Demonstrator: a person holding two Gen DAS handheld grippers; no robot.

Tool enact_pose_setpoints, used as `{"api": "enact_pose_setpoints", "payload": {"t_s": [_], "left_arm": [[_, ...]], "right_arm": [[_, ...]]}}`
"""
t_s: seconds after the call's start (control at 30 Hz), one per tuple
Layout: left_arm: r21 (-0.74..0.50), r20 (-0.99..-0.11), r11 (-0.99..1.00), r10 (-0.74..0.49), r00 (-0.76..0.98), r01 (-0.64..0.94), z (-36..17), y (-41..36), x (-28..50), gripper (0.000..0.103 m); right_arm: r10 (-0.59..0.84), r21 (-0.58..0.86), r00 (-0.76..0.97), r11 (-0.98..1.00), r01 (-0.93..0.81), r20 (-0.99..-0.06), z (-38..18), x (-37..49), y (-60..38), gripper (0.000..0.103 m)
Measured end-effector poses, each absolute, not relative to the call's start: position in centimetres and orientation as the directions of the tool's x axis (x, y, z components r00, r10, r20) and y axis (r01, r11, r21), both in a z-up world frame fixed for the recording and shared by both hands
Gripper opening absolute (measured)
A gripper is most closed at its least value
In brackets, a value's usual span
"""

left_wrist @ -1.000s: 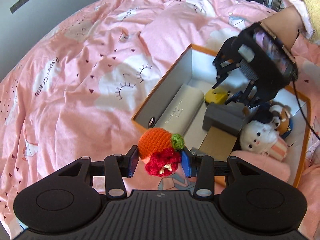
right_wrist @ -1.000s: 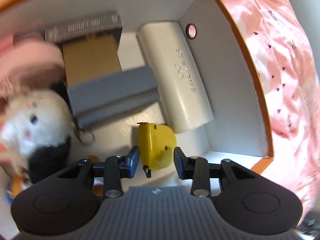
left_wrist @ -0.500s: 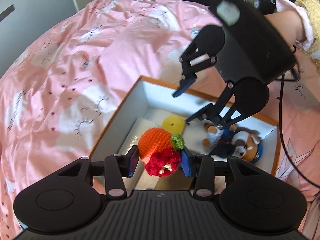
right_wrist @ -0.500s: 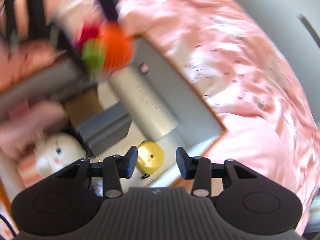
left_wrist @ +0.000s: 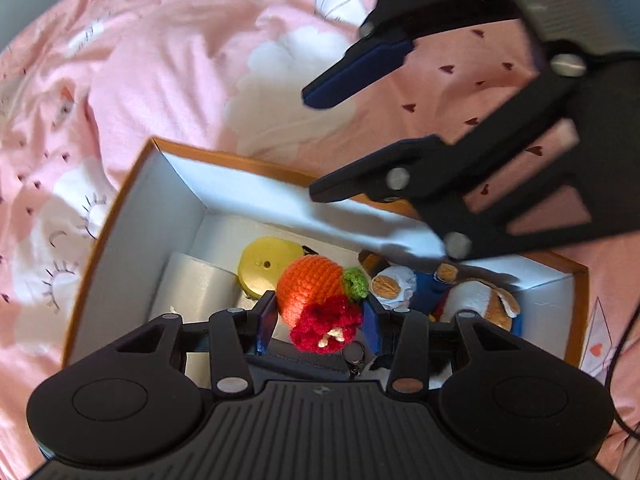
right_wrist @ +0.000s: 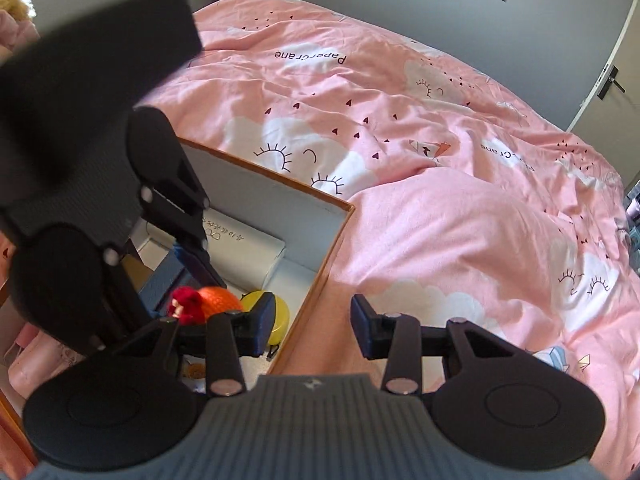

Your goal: Organize objects

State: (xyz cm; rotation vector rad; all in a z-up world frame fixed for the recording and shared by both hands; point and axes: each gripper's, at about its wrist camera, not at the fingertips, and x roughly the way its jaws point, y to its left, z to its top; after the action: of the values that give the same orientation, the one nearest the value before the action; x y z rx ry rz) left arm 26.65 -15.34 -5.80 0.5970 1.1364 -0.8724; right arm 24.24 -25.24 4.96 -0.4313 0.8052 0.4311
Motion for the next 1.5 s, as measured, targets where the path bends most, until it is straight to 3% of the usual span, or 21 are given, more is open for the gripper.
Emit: {"api": "enact_pose_setpoints", "payload": {"t_s": [0.27,0.37,0.5,0.7,0.97,1.1,1.2,1.33,1.5], "left_arm": [[-0.032,-0.961,0.562,-0.245,0.130,0.826,-7.8,-15.8,27.0,0.051],[-0.021,-0.961,0.568,-0.239,0.140,0.822,-7.8,-15.3,26.6,0.056],[-0.019,-0.950,0.582,-0.263,0.166,0.813,-6.7,-14.4,25.5,0.062],[0.013,-0.916,0.623,-0.307,0.259,0.782,-3.1,-12.4,22.8,0.062],[0.063,-0.772,0.800,-0.339,0.537,0.597,4.5,-6.5,17.4,0.065],[0.084,-0.687,0.888,-0.278,0.672,0.453,8.2,-3.9,14.3,0.071],[0.117,-0.619,0.934,-0.198,0.760,0.338,10.2,-2.3,11.5,0.074],[0.120,-0.542,0.971,-0.111,0.833,0.208,10.8,-1.2,7.7,0.083],[0.056,-0.506,0.994,-0.055,0.861,0.097,9.7,-0.4,4.0,0.087]], "right_arm": [[0.205,-0.170,0.616,0.853,-0.494,-0.761,4.1,24.5,-26.0,0.046],[0.206,-0.162,0.617,0.859,-0.486,-0.760,4.2,24.2,-26.1,0.052],[0.205,-0.164,0.621,0.860,-0.484,-0.756,4.6,23.5,-26.0,0.057],[0.210,-0.163,0.642,0.866,-0.472,-0.738,6.1,21.8,-25.6,0.061],[0.285,-0.080,0.668,0.885,-0.460,-0.687,9.6,18.1,-25.2,0.076],[0.341,-0.024,0.689,0.887,-0.461,-0.640,11.0,15.7,-24.2,0.088],[0.372,0.008,0.711,0.889,-0.458,-0.597,11.6,13.7,-23.1,0.091],[0.400,0.045,0.743,0.893,-0.449,-0.537,11.8,10.6,-21.5,0.096],[0.392,0.059,0.804,0.910,-0.411,-0.448,11.1,6.8,-19.9,0.099]]}}
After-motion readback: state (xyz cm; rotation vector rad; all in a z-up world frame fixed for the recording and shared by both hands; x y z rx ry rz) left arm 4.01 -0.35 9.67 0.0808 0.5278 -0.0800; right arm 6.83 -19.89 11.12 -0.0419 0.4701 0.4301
